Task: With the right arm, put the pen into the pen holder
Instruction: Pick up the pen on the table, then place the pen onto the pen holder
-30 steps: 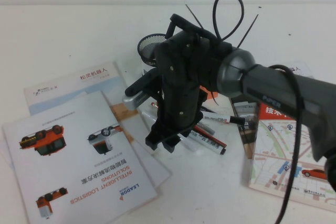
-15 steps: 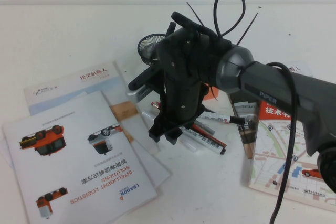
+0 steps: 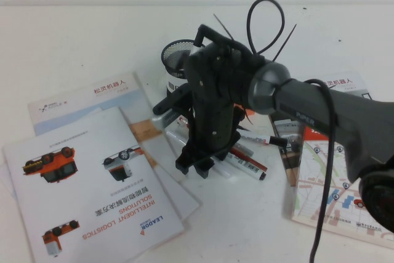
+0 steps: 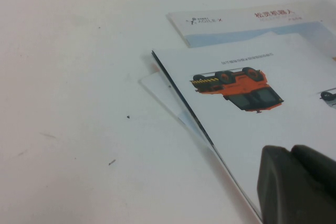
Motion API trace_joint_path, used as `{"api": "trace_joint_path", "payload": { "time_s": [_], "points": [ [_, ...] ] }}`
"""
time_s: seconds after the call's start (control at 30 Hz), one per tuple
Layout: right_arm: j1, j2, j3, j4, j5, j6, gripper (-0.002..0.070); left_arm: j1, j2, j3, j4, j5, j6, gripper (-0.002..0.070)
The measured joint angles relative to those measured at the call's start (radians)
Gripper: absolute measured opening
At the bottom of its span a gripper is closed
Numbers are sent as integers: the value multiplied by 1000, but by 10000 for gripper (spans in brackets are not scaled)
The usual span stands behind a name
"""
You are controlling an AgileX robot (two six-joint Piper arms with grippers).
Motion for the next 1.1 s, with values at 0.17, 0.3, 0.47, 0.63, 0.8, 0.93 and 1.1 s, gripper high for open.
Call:
{"api": "trace_joint_path", "payload": {
  "time_s": [0.17,0.3,0.47,0.63,0.8,0.93,1.1],
  "points": [
    [0,17,-2,2,0,0,369,0,0,0,0,0,0,-3],
    [0,18,-4,2,0,0,358,0,0,0,0,0,0,-3],
    [0,21,-8,20,2,0,220,0,0,0,0,0,0,-2],
    [0,25,-21,20,2,0,116,0,0,0,0,0,0,-2],
    [0,-6,-20,54,-7,33,116,0,0,0,0,0,0,-2],
    [0,-118,73,155,-149,44,116,0,0,0,0,0,0,-2],
    [0,-319,354,251,-512,45,116,0,0,0,0,0,0,-3]
  ]
}}
